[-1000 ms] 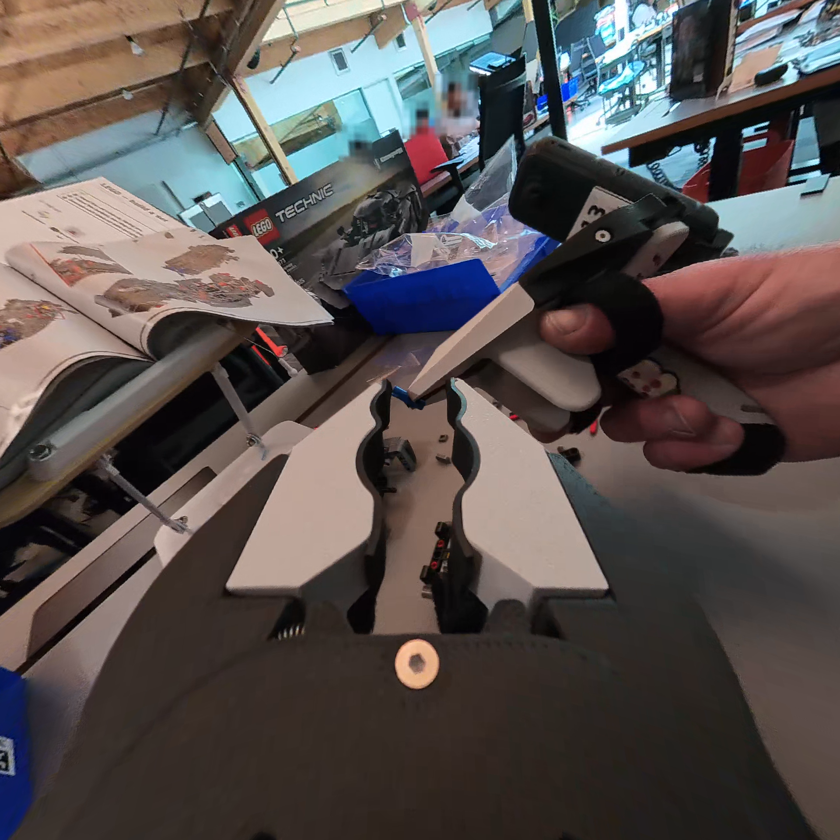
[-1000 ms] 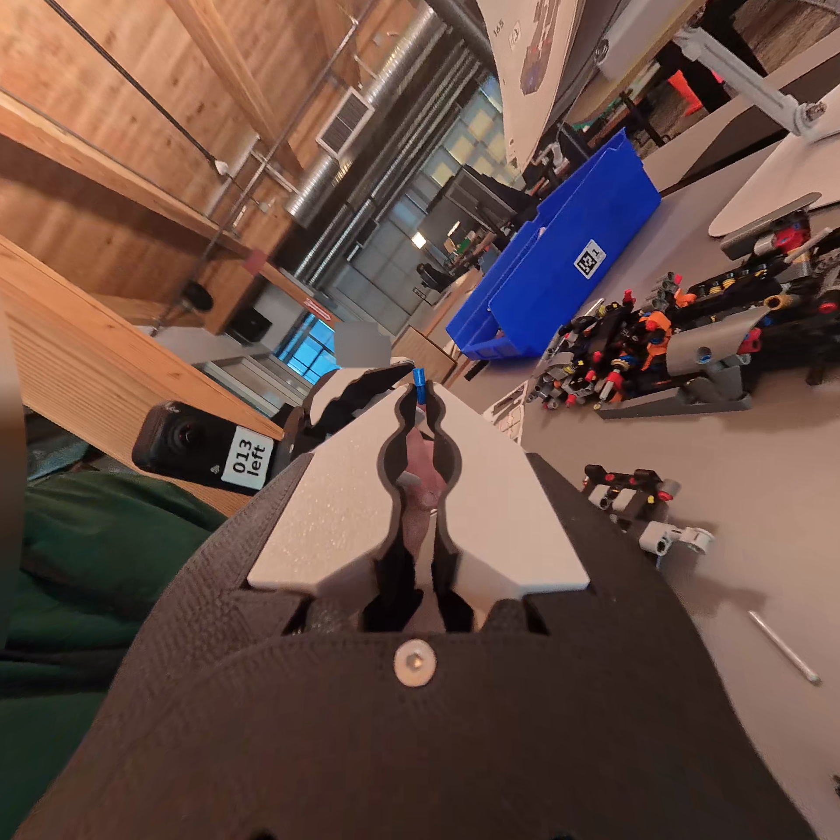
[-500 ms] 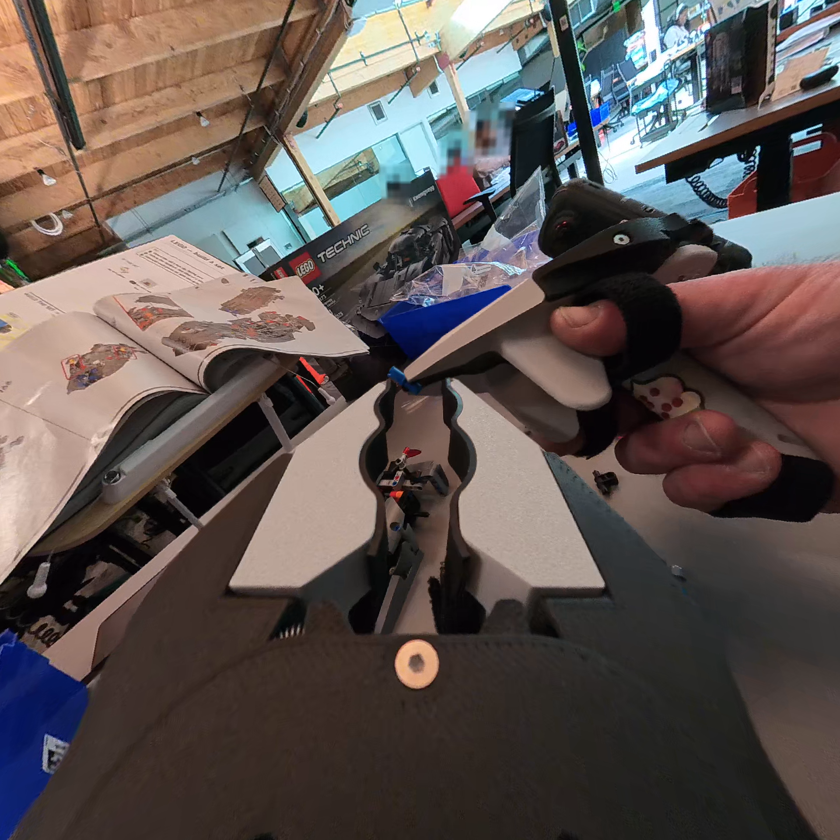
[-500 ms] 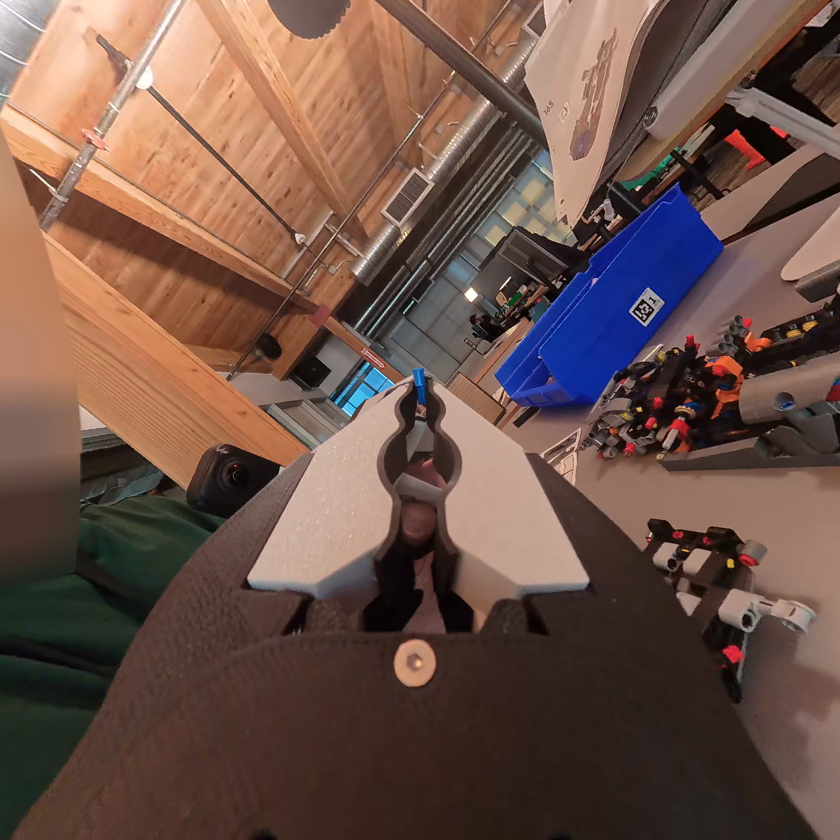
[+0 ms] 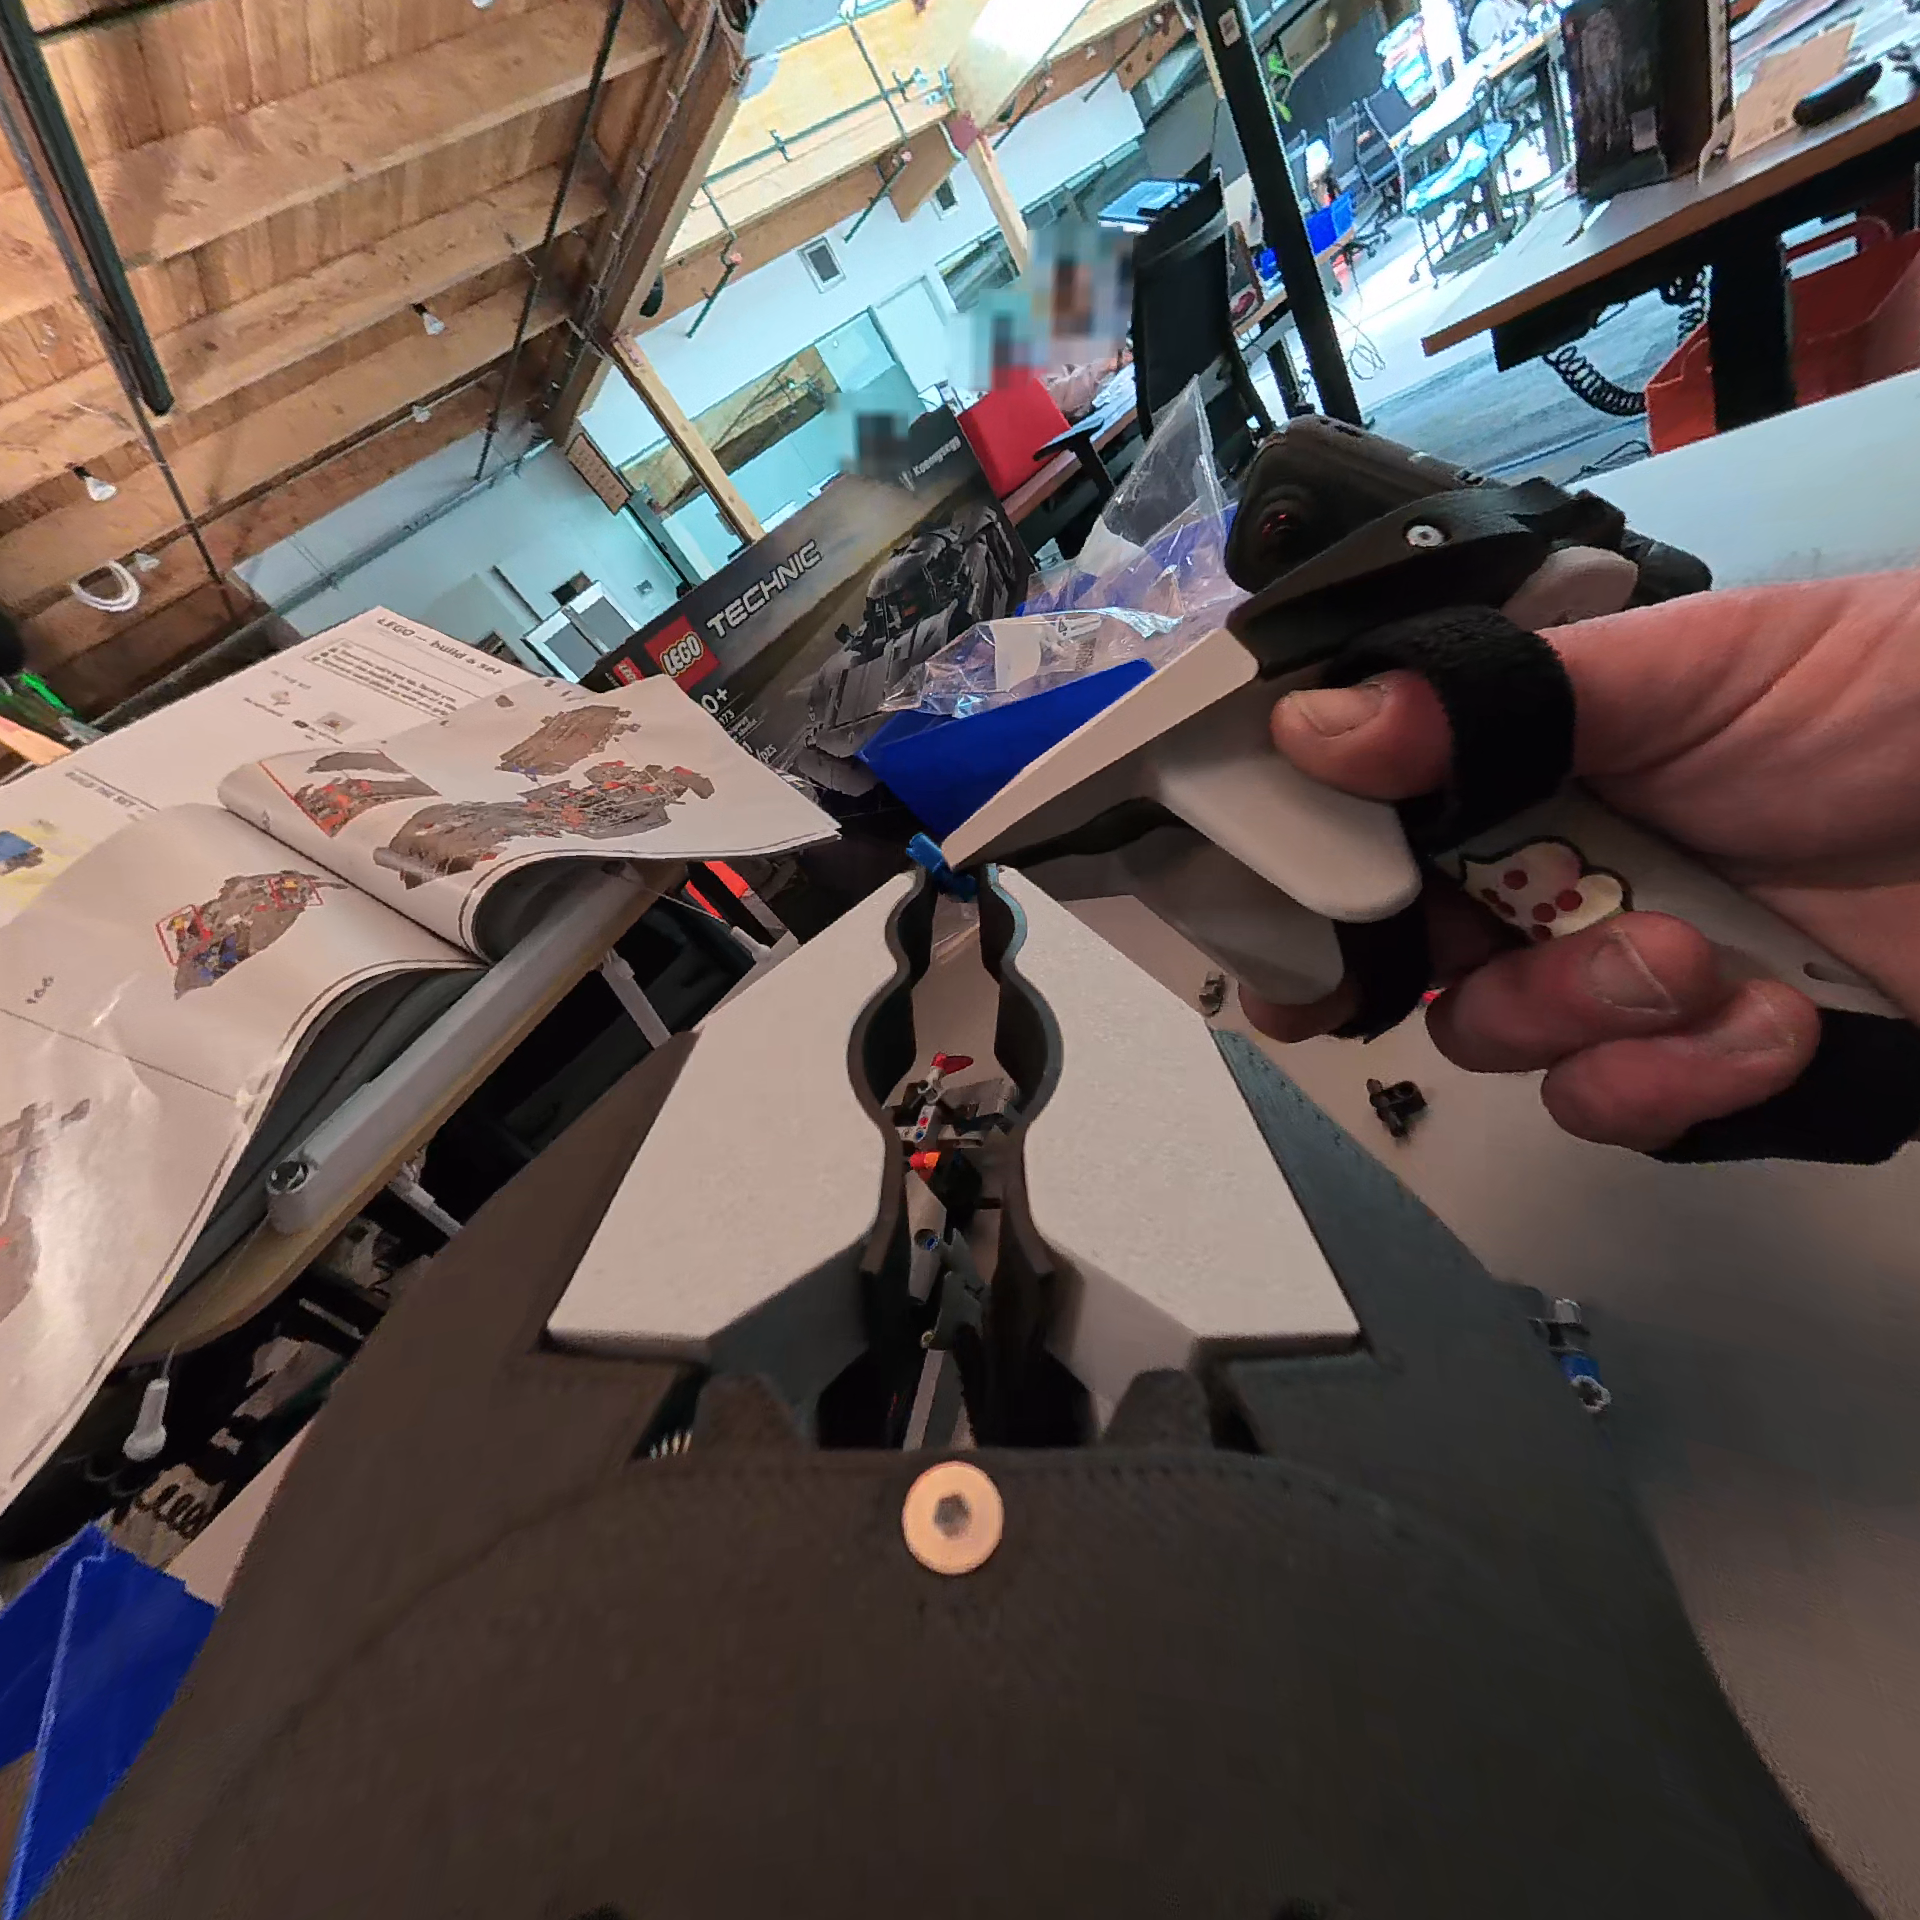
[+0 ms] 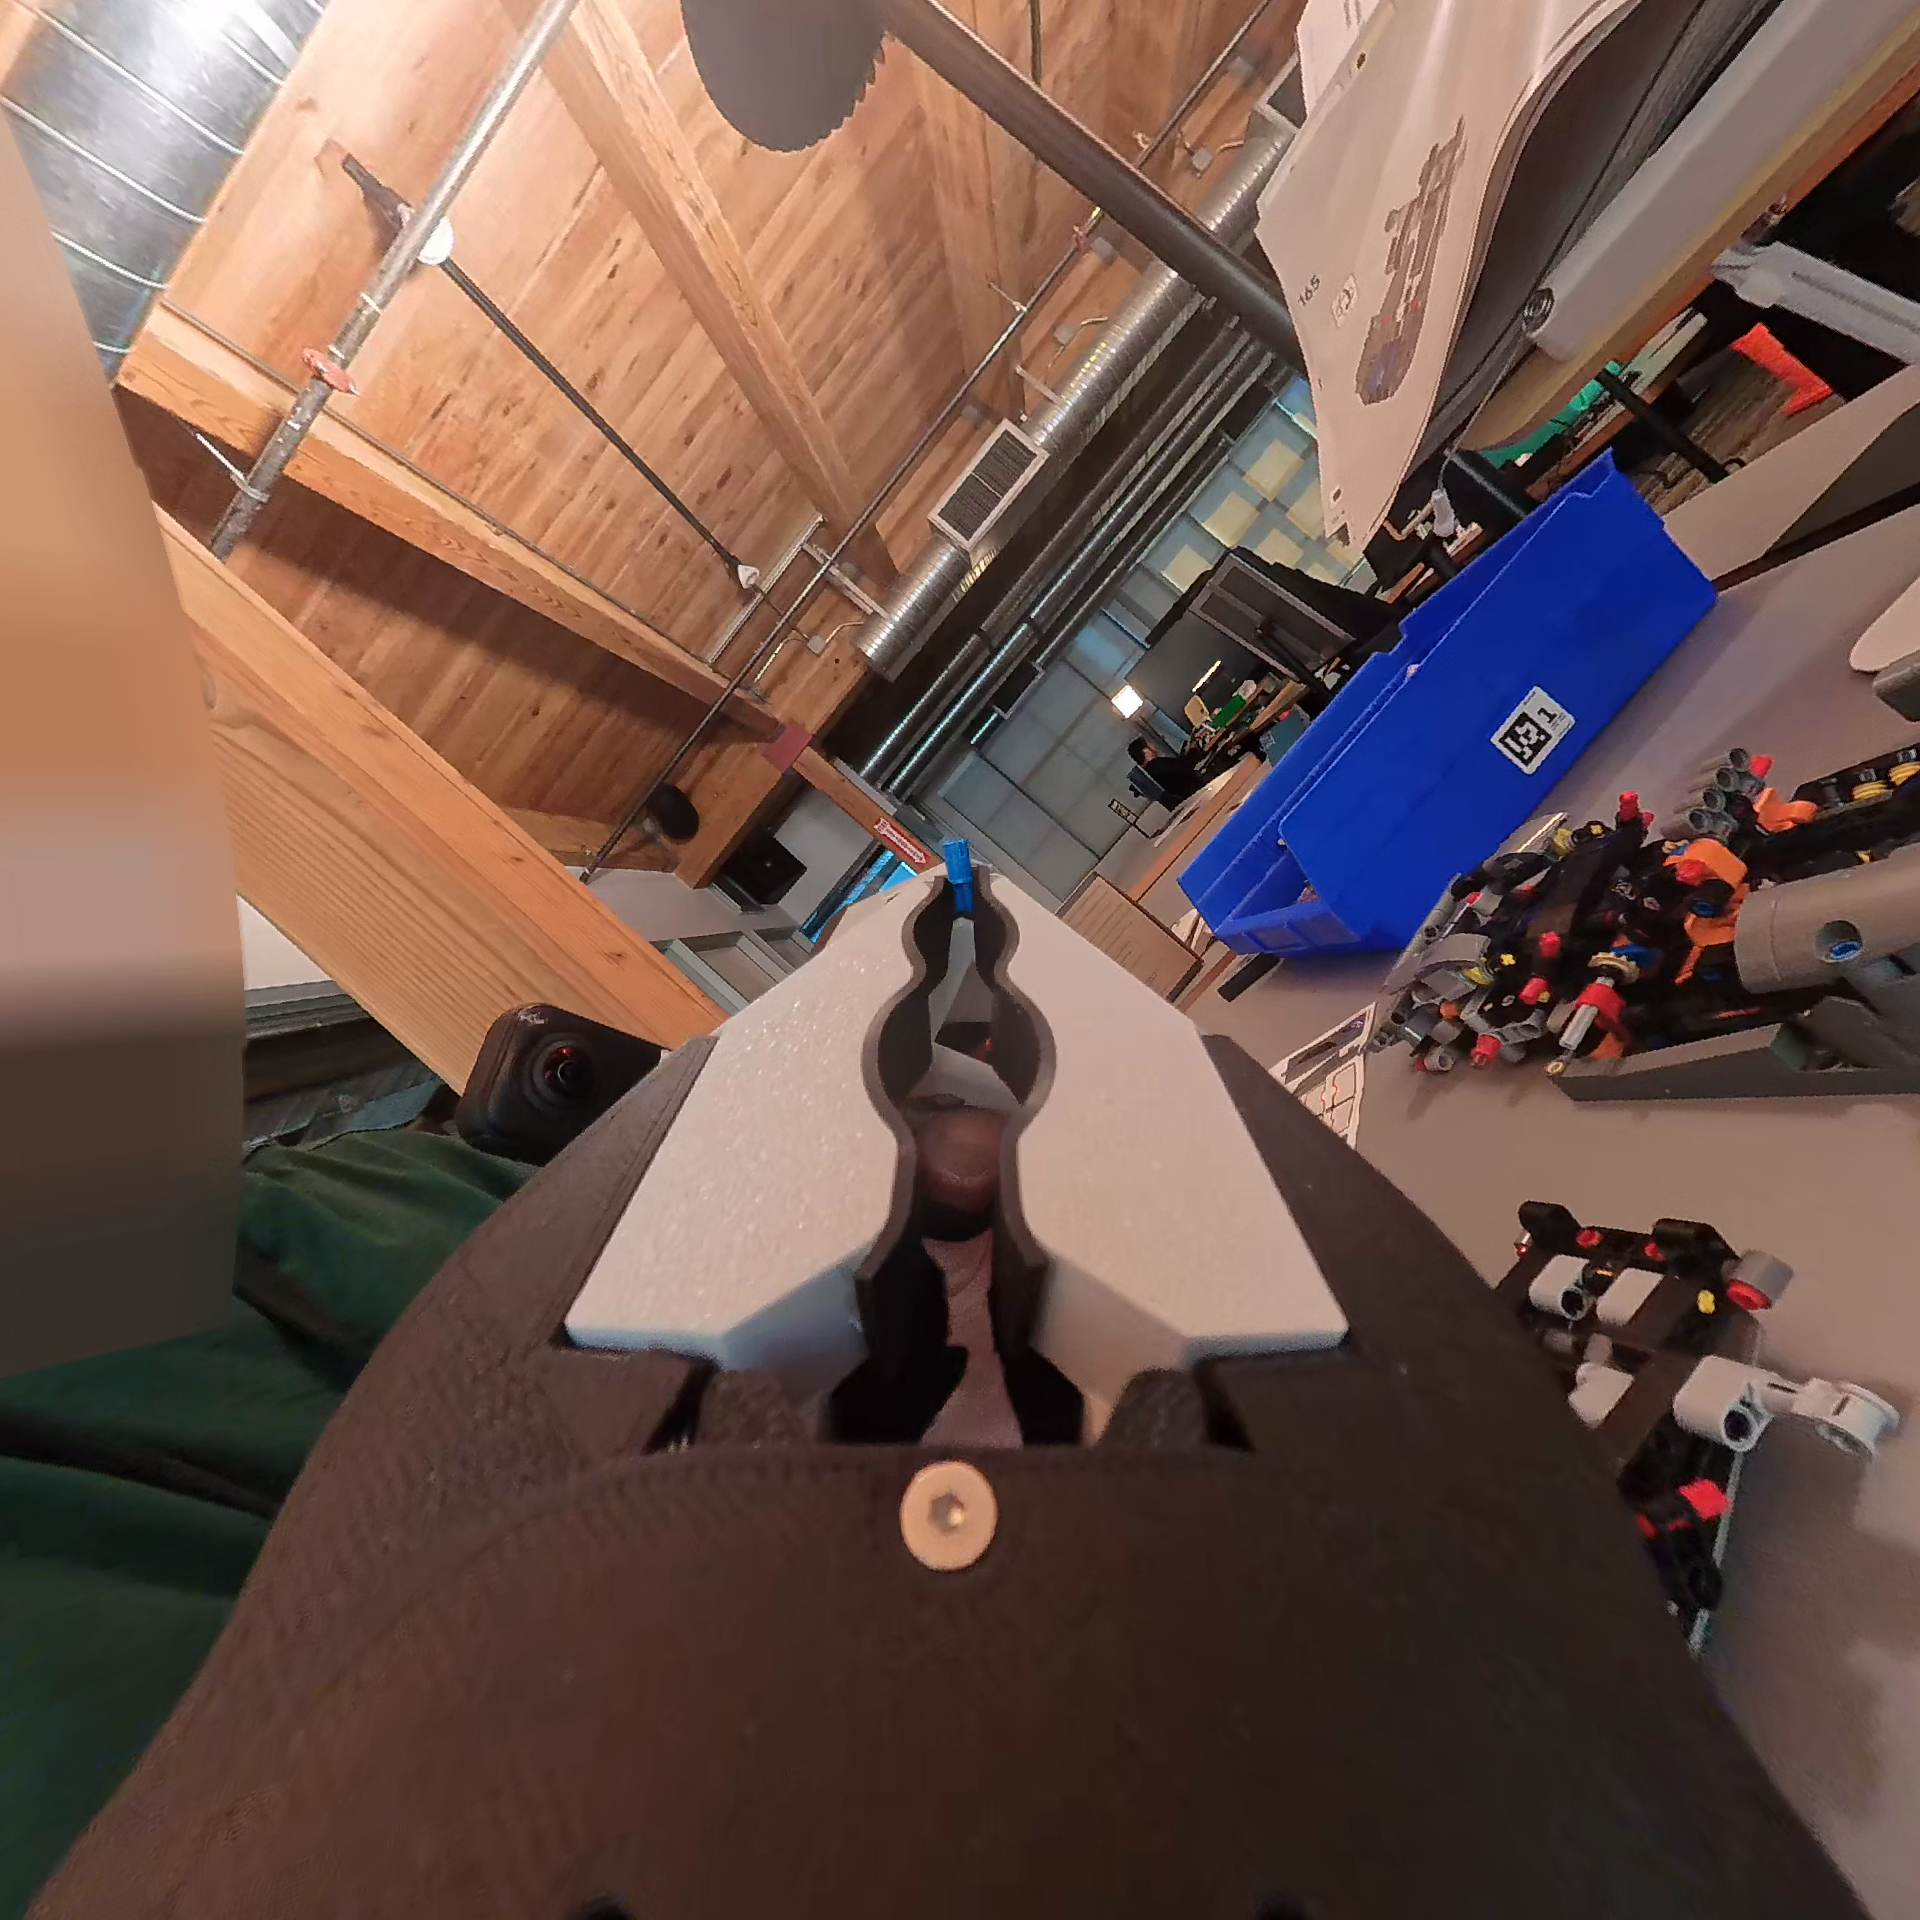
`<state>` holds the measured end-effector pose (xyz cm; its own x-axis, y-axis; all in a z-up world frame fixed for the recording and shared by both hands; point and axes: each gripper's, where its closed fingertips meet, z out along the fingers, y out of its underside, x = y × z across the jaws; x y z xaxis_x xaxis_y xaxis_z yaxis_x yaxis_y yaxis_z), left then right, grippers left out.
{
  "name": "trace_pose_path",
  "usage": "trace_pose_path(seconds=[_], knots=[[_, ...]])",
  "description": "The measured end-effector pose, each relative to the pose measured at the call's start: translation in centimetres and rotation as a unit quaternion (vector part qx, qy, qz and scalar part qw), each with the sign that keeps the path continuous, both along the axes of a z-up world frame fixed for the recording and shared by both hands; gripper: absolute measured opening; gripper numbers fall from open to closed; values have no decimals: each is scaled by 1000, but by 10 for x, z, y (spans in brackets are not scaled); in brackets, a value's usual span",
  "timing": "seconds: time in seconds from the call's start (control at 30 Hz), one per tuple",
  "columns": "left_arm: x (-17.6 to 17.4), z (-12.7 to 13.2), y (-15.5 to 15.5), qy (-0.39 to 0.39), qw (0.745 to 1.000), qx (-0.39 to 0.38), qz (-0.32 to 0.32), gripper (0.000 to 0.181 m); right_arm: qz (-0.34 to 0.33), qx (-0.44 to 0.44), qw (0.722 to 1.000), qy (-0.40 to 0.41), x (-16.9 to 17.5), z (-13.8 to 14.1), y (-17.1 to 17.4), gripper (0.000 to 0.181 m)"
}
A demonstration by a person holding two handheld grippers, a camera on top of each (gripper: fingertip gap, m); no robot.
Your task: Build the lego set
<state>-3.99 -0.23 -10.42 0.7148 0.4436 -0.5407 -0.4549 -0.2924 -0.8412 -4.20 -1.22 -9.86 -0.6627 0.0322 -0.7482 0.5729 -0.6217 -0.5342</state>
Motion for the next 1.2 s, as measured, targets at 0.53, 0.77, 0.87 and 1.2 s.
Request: trace_pose_path(seconds=[0.53, 0.77, 0.87, 1.2], knots=[[7, -12, 11, 12, 991, -113, -67, 6, 4, 30, 1000, -3, 7, -11, 13, 1], [17, -29, 17, 15, 974, -193, -116, 6, 0, 77, 997, -14, 16, -27, 19, 1], [23, -37, 19, 22, 962, -233, -141, 6, 1, 93, 995, -25, 22, -36, 21, 1], [49, -65, 12, 19, 938, -292, -186, 3, 15, 151, 987, -50, 48, -64, 15, 1]])
